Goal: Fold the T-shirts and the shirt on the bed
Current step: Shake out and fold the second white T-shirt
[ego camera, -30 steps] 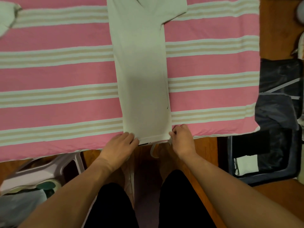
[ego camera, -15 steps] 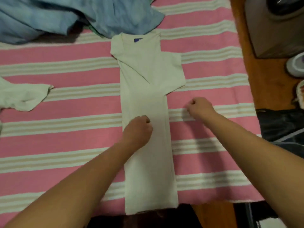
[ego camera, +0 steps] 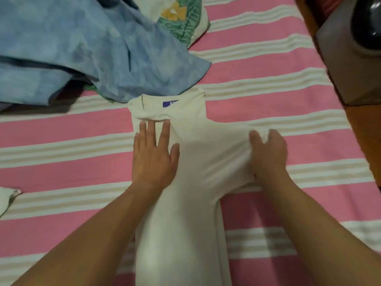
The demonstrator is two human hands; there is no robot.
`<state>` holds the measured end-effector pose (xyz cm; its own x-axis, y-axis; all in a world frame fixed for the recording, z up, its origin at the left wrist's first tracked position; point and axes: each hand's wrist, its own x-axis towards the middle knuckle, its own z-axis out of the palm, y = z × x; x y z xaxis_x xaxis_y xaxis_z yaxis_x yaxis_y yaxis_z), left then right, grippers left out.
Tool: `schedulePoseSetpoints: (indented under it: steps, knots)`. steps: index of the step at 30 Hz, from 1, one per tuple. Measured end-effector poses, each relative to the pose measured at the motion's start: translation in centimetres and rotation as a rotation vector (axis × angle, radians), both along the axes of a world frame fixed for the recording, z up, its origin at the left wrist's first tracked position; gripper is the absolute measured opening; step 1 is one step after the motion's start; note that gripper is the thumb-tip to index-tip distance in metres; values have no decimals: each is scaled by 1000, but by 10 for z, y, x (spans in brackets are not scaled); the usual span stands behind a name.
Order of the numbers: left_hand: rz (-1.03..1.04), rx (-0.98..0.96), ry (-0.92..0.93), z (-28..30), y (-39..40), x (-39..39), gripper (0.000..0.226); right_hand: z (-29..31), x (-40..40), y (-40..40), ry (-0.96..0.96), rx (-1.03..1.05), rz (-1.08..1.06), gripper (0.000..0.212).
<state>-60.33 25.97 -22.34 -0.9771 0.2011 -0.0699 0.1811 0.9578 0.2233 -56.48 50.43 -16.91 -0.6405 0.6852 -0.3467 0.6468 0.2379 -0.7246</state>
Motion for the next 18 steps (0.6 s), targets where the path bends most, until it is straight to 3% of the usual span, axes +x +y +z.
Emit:
schedulePoseSetpoints:
  steps: [2, 7, 11, 14, 16, 18]
  knots:
    - [-37, -37, -11, -4, -1, -28, 63, -3, 20, 7, 75, 171, -14, 28]
    - [-111, -171, -118, 0, 1, -75, 61, -21, 24, 16, 82, 121, 18, 23]
    - [-220, -178, 81, 22, -7, -117, 39, -13, 33, 19, 67, -43, 64, 23]
    - [-357, -209, 173, 30, -23, -140, 26, -6, 47, 15, 34, -260, 86, 9]
    - [-469, -242, 193, 36, -30, -145, 30, -3, 53, 9, 37, -226, 137, 10]
    - [-556, -192, 242, 43, -32, -146, 31, -6, 56, 5, 104, -150, 122, 24]
